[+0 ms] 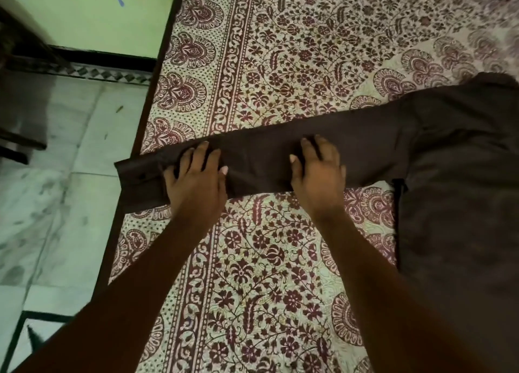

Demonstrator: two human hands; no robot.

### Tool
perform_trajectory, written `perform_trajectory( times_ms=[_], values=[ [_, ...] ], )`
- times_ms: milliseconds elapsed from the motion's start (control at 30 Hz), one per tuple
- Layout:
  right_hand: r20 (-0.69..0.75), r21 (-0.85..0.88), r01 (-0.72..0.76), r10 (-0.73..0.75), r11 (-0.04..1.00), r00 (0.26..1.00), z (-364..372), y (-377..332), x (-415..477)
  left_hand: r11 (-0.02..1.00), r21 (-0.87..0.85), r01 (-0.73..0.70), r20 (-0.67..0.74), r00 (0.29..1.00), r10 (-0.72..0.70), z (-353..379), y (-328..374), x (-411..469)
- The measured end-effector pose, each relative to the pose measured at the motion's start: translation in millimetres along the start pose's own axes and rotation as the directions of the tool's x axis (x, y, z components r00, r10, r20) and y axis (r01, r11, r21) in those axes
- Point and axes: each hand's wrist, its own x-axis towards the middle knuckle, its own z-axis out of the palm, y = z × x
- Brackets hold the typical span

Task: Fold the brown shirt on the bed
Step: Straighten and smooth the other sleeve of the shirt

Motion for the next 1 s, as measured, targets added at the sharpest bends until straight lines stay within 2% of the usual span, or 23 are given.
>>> perform_trajectory(
  times_ms=[67,100,200,267,333,467,567,633,700,767,800,833,900,933,1000],
  values=[
    [0.010,-0.046,-0.115,0.115,0.992,0.993,-3.8,12.5,6.7,1.000,-0.019,-0.014,-0.014,1.000,0.013,-4.5,13.9,18.5],
    [0.030,-0.068,-0.091,0.093,0.994,0.995,-4.8,16.1,10.4,0.998,-0.029,-0.053,-0.009,0.999,0.052,-5.9,19.3,30.3],
    [0.127,-0.071,0.121,-0.111,0.990,0.986,-9.1,18.7,20.7,0.989,-0.074,-0.126,0.039,0.991,0.129,-5.6,29.9,66.5],
    [0.151,-0.071,0.170,-0.158,0.983,0.976,-14.2,22.3,28.3,0.987,-0.151,-0.056,0.056,0.996,0.065,-5.7,35.2,82.2],
    [0.144,-0.060,0.146,-0.136,0.987,0.980,-18.9,27.6,35.1,0.980,-0.193,0.038,0.042,0.999,-0.030,-8.9,39.6,90.4],
    [0.129,0.003,0.187,-0.186,0.982,0.974,-26.9,35.7,37.0,0.993,-0.001,0.115,0.018,0.993,-0.115,-14.7,51.8,97.4],
    [-0.008,0.024,0.103,-0.103,0.994,0.995,-35.7,61.1,33.1,0.986,0.107,0.128,-0.002,0.992,-0.128,-9.3,66.3,94.5],
    [-0.120,-0.003,-0.012,0.012,1.000,0.993,-45.8,93.6,29.7,0.997,0.050,0.056,-0.009,0.998,-0.056,-3.1,83.5,89.9],
    [-0.202,-0.018,-0.129,0.123,0.991,0.972,-57.6,131.2,24.9,0.990,-0.125,-0.063,0.013,0.998,0.065,3.7,108.5,85.4],
    [-0.201,-0.010,-0.210,0.204,0.978,0.958,-66.8,168.3,22.2,0.937,-0.310,-0.159,0.044,0.982,0.181,14.4,142.5,82.7],
    [-0.155,-0.015,-0.196,0.191,0.981,0.969,-70.9,182.9,21.8,0.909,-0.366,-0.200,0.055,0.970,0.236,19.8,161.5,81.9],
    [-0.090,-0.032,-0.122,0.119,0.992,0.989,-72.9,194.8,22.3,0.885,-0.398,-0.242,0.058,0.956,0.288,25.0,179.5,82.3],
    [0.001,-0.042,0.086,-0.086,0.995,0.996,-78.0,218.9,23.6,0.852,-0.416,-0.317,0.062,0.925,0.374,37.1,221.3,86.5],
    [-0.003,-0.025,0.142,-0.142,0.990,0.990,-81.9,229.3,24.7,0.843,-0.419,-0.338,0.068,0.914,0.401,42.0,243.8,89.5],
    [-0.121,0.008,0.106,-0.105,0.994,0.987,-91.3,247.9,27.5,0.835,-0.435,-0.336,0.101,0.904,0.416,51.2,283.9,96.7]
  ],
)
